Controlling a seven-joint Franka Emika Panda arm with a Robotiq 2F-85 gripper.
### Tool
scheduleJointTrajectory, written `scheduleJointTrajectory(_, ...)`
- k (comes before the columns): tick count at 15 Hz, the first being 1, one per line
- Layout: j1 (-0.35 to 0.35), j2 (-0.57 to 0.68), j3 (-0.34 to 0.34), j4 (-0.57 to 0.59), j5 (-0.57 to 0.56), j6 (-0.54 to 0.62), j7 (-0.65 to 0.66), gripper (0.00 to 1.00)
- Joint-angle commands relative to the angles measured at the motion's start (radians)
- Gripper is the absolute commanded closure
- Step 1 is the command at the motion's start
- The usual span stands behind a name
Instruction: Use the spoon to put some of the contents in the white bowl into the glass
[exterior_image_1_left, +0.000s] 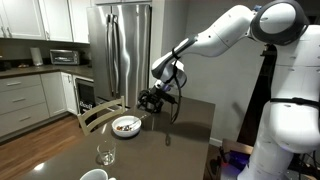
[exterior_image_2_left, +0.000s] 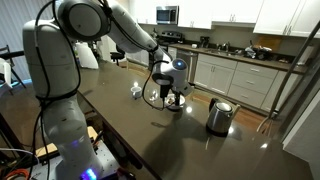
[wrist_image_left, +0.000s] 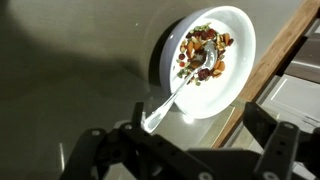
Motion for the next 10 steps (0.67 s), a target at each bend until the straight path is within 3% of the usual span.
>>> scheduleJointTrajectory(1, -0.053, 0.068, -0.004, 0.081, 0.166, -0.112, -0.114, 0.00)
scheduleJointTrajectory(4, -0.078, 0.118, -0.014, 0.118, 0.169, -0.152, -0.119, 0.00)
scheduleJointTrajectory(10, -0.085, 0.189, -0.007, 0.154, 0.191, -0.083, -0.132, 0.00)
